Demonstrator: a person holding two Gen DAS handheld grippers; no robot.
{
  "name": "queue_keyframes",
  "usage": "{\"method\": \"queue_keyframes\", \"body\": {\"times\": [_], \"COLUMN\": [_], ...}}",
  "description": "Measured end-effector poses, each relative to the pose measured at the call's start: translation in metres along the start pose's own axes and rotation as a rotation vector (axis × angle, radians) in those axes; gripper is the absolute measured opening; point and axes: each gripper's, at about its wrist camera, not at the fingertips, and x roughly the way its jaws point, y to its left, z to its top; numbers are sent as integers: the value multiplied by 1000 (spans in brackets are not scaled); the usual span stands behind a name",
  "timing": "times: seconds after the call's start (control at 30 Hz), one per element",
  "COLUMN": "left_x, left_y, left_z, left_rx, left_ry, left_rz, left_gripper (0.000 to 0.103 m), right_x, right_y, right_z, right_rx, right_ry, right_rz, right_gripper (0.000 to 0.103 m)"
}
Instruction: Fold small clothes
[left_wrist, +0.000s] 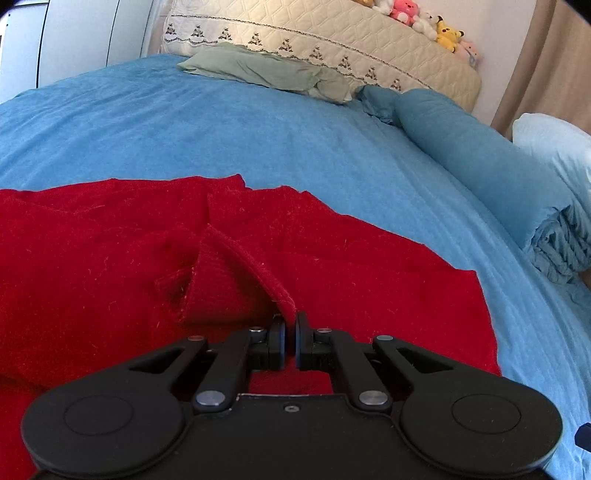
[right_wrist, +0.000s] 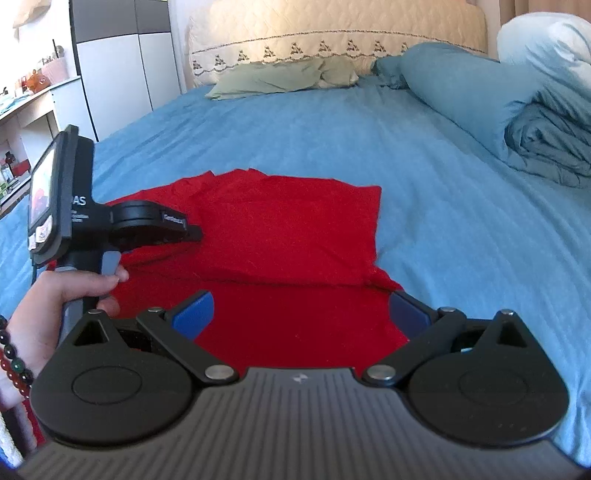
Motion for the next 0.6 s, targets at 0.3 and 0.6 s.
{"method": "queue_keyframes", "body": {"times": [0.3,0.6], "left_x": [-44,-134], "left_y": [10,54], "left_z": [8,18], "left_rx": [43,249], "left_ry": [-36,-127], "left_rz": [-43,100], "left_gripper": [99,103], "right_x": [-2,0], "right_y": [5,45], "right_z": [10,44], "right_rx": [-1,-192], "right_ry": [-3,-11], "right_rz": [-6,55], "right_gripper": [103,103]}}
